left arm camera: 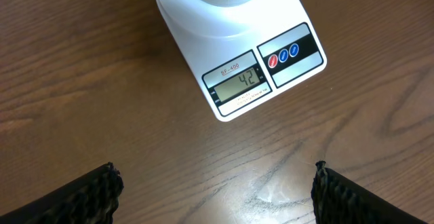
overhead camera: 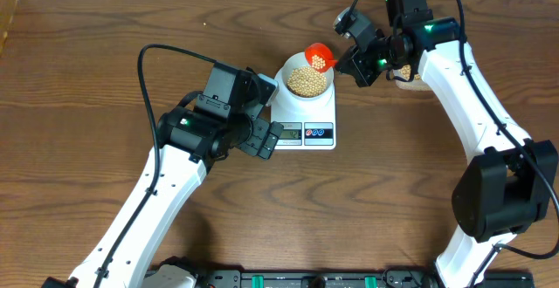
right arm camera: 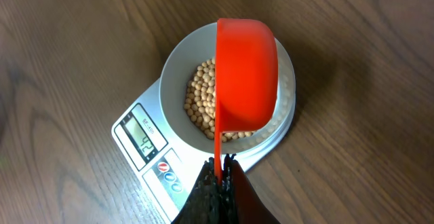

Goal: Scoop item into bowl and weigh 50g on scale
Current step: 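Tip the scoop more steeply with the right gripper to pour more beans, then hold the scoop above the bowl with the right gripper, lifting slightly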

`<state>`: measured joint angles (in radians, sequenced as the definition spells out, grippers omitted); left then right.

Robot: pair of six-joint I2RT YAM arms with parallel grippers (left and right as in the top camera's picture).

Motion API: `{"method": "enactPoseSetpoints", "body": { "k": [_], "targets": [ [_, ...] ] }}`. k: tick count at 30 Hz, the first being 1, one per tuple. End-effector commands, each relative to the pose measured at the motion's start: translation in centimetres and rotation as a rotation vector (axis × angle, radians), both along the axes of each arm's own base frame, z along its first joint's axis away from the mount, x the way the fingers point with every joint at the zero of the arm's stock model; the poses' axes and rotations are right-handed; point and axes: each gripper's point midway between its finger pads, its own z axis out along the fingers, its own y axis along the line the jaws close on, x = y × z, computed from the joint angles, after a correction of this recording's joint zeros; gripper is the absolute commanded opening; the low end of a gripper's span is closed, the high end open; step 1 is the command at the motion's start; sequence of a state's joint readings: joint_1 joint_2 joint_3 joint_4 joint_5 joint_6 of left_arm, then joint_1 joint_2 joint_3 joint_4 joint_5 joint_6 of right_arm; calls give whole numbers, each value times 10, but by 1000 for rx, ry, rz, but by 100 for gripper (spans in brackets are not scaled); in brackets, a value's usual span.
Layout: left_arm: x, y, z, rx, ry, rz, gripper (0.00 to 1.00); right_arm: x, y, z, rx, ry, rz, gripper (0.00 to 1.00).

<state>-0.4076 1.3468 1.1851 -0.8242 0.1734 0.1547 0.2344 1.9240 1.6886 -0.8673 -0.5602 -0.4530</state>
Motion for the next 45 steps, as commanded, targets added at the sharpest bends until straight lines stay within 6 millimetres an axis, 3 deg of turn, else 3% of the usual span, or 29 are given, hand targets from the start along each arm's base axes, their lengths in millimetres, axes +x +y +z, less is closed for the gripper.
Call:
{"method": "enactPoseSetpoints", "body": {
  "k": [1, 45],
  "targets": [
    [0, 3, -3, 13, 6, 6, 92, 1, 3, 15, 17, -27, -2, 1],
    [1, 3, -3, 13, 6, 6, 92, 6, 2, 16, -11, -95, 46, 1]
  ]
}}
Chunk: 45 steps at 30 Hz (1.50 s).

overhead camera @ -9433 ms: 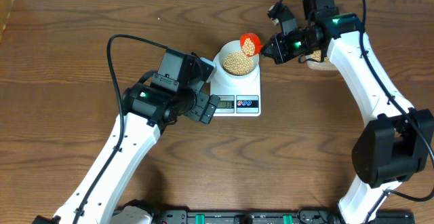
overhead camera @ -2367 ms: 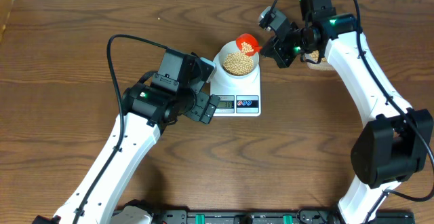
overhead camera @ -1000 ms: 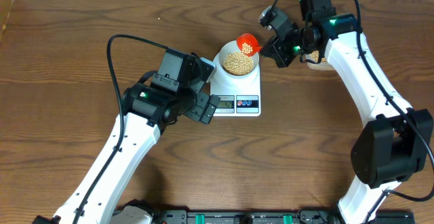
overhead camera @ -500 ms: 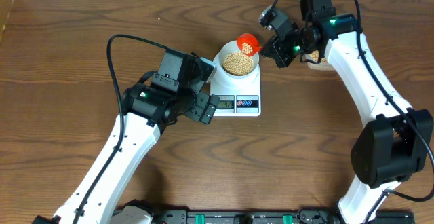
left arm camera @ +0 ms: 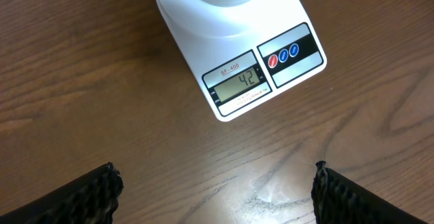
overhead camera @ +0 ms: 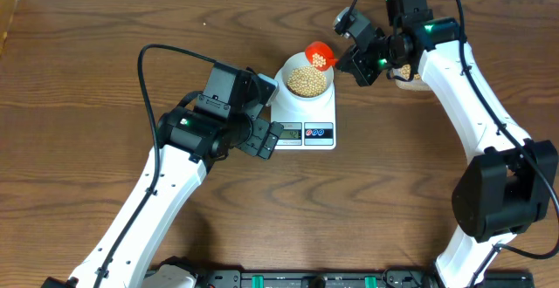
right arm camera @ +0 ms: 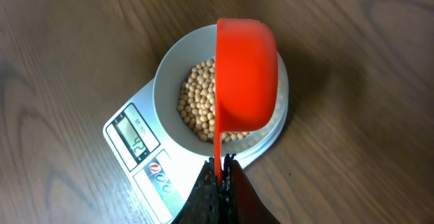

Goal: Scoop item into bowl and weigh 50g on scale
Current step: 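Hold the scoop above the bowl with the right gripper, lifting slightly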

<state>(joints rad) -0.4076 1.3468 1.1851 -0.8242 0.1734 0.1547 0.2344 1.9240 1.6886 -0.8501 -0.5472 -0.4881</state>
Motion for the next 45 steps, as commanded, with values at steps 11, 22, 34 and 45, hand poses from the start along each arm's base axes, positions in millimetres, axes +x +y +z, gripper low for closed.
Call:
{"method": "enactPoseSetpoints", "body": {
  "k": [11, 22, 34, 45],
  "targets": [
    [1, 3, -3, 12, 6, 6, 92, 3, 3, 14, 5, -57, 28, 1],
    [1, 3, -3, 13, 6, 6, 92, 2, 3, 13, -9, -75, 59, 1],
    [0, 3, -3, 13, 6, 6, 92, 1, 4, 13, -32, -126, 125, 1],
    [1, 3, -3, 12, 6, 6, 92, 0, 6, 13, -29, -121, 125, 1]
  ]
}}
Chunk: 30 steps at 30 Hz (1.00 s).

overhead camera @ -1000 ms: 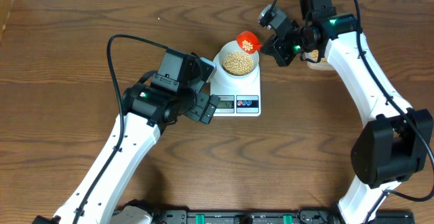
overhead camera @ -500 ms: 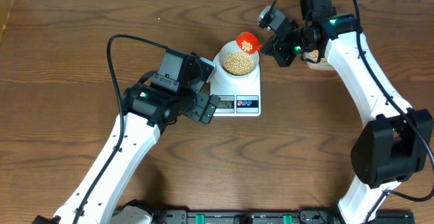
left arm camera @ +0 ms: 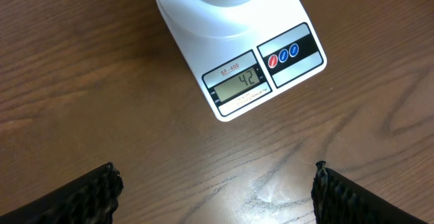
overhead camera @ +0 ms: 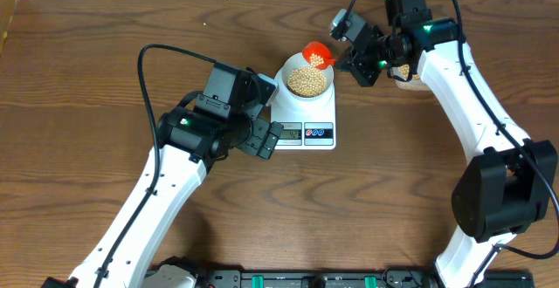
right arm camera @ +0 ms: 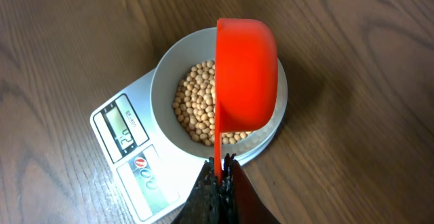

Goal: Scoop item into bowl and weigh 50g on scale
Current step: 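Hold the scoop above the bowl with the right gripper, lifting slightly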

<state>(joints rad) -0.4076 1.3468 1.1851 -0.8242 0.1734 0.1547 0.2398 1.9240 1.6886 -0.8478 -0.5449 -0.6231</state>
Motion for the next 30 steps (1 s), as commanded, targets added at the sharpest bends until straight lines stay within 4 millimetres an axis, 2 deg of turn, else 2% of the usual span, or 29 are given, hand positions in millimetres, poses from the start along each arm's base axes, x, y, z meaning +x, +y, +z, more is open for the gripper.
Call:
{"method": "enactPoseSetpoints", "body": {
  "k": [1, 22, 30],
  "targets": [
    [0, 3, -3, 13, 6, 6, 92, 1, 4, 13, 11, -33, 15, 1],
    [0, 3, -3, 13, 6, 6, 92, 1, 4, 13, 9, -37, 20, 1],
    [0, 3, -3, 13, 6, 6, 92, 1, 4, 13, -13, -85, 79, 1]
  ]
}}
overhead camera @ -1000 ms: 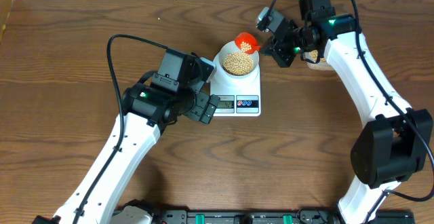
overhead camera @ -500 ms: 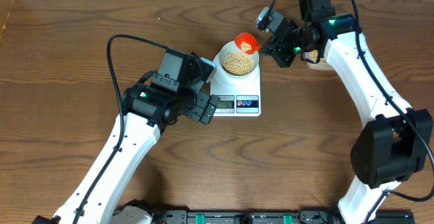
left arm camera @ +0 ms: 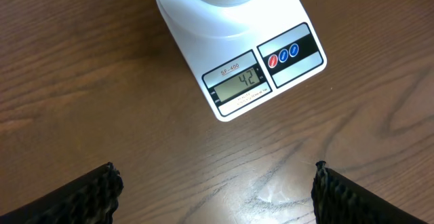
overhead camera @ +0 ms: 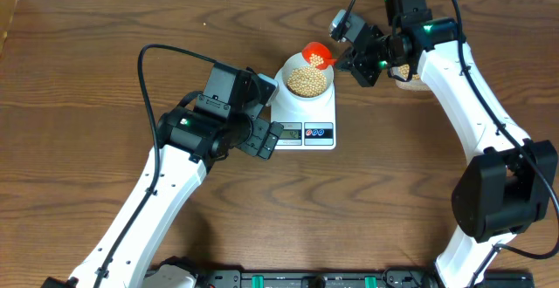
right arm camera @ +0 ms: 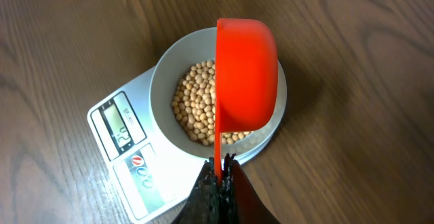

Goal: Scoop item into bowl and weigh 50g on scale
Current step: 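Hold the scoop above the bowl with the right gripper, lifting slightly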

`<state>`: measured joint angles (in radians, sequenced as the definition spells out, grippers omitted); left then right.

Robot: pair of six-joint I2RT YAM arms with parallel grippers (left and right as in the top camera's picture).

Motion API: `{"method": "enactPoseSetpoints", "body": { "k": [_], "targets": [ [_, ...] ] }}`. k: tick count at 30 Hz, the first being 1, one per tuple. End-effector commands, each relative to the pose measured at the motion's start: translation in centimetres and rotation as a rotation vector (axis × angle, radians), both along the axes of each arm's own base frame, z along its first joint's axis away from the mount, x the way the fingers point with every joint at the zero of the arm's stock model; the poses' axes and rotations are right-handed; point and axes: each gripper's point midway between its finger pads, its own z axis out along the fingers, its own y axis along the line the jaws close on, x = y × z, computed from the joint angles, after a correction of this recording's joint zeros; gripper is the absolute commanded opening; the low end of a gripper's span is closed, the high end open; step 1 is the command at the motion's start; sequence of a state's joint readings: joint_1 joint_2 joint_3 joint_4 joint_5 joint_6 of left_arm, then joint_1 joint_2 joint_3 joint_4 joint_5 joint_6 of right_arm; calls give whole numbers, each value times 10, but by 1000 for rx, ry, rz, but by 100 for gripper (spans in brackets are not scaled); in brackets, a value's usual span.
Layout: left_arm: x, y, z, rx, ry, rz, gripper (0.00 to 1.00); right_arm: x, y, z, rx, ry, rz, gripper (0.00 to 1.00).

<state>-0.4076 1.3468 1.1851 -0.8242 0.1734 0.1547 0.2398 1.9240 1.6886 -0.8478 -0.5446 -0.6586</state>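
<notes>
A white scale (overhead camera: 303,113) carries a white bowl (right arm camera: 163,71) holding tan beans (right arm camera: 193,108); its display (left arm camera: 239,80) reads 42. My right gripper (right arm camera: 220,161) is shut on the thin handle of an orange scoop (right arm camera: 245,75), held over the bowl's far right rim; in the overhead view the orange scoop (overhead camera: 317,56) shows a few beans inside. My left gripper (left arm camera: 215,183) stands open over bare wood, on the near side of the scale, with nothing between its fingers.
A container of beans (overhead camera: 403,78) is mostly hidden behind my right arm, right of the scale. Dark wooden table (overhead camera: 105,26) stretches all round, with its back edge at the top.
The right wrist has turned slightly, so the scale sits a little further left in its view. The scoop stays over the bowl, the reading stays 42, and the left arm is still.
The scoop hung over the bowl's right rim with beans in it and the display at 42. At each later moment the right wrist had turned a little more, and the scoop now sits slightly further back-left over the rim. The reading has not changed.
</notes>
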Motion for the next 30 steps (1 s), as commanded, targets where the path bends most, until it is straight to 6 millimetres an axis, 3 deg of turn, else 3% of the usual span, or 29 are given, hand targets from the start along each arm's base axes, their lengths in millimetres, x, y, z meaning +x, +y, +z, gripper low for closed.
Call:
{"method": "enactPoseSetpoints", "body": {
  "k": [1, 30],
  "targets": [
    [0, 3, -3, 13, 6, 6, 92, 1, 4, 13, -5, -67, 57, 1],
    [0, 3, -3, 13, 6, 6, 92, 2, 4, 14, -14, -99, 88, 1]
  ]
}}
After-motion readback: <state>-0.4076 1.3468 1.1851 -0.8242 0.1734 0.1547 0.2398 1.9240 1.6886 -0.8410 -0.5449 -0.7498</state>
